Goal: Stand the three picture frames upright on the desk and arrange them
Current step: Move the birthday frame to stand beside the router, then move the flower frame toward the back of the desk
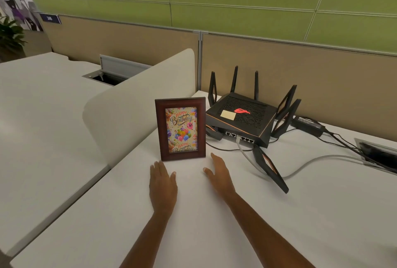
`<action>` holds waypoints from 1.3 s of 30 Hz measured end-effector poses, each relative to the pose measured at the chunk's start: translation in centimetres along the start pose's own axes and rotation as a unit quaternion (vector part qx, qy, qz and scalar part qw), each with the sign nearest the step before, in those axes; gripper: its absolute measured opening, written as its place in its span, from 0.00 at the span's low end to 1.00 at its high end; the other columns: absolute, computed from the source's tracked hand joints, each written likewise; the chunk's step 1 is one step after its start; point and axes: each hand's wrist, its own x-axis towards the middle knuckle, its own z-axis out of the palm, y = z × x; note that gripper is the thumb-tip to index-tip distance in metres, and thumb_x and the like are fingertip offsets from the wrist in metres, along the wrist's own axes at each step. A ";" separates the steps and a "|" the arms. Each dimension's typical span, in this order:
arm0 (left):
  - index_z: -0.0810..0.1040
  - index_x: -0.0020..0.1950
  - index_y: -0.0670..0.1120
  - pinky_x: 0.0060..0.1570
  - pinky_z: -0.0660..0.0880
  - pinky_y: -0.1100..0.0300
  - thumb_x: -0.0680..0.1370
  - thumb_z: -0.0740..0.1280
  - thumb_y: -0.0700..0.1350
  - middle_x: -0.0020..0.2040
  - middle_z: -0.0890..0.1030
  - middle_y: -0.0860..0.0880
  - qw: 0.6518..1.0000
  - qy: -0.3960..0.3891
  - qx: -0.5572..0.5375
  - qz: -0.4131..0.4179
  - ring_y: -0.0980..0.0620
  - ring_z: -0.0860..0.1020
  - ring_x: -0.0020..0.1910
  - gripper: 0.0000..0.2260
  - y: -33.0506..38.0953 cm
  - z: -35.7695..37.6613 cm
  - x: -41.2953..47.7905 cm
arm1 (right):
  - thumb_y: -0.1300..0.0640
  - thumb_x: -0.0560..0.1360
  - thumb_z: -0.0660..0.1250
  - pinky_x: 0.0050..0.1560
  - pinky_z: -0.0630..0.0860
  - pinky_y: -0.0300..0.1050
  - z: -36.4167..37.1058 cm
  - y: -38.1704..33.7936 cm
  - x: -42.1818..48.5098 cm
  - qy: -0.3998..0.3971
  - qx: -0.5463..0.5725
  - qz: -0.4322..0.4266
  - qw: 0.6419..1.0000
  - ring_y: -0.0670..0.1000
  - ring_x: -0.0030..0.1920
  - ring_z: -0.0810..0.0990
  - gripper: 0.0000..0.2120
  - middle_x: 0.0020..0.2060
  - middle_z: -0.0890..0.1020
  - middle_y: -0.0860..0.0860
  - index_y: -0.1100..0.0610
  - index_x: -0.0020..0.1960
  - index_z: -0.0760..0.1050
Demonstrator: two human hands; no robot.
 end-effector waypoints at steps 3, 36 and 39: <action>0.54 0.74 0.41 0.74 0.53 0.52 0.81 0.48 0.52 0.76 0.55 0.40 0.993 -0.029 0.115 0.029 0.43 0.53 0.76 0.24 -0.3 0.1 -1.6 | 0.56 0.79 0.55 0.72 0.52 0.44 -0.3 0.8 -1.8 -0.012 -0.056 -0.004 0.998 0.51 0.74 0.54 0.25 0.75 0.55 0.53 0.57 0.72 0.52; 0.60 0.72 0.49 0.71 0.61 0.58 0.80 0.55 0.50 0.74 0.63 0.49 0.928 -0.206 -0.231 0.209 0.51 0.63 0.73 0.21 24.4 3.3 -28.1 | 0.52 0.78 0.54 0.72 0.56 0.45 -25.3 5.1 -27.6 0.241 -0.057 -0.081 0.966 0.50 0.73 0.59 0.21 0.72 0.63 0.51 0.53 0.70 0.60; 0.60 0.72 0.48 0.70 0.61 0.58 0.80 0.56 0.50 0.74 0.63 0.49 0.918 -0.226 -0.249 0.211 0.50 0.63 0.73 0.21 26.0 4.1 -29.7 | 0.56 0.78 0.57 0.70 0.61 0.44 -28.5 5.9 -29.6 0.312 -0.057 -0.101 0.943 0.52 0.70 0.65 0.19 0.69 0.69 0.55 0.58 0.68 0.63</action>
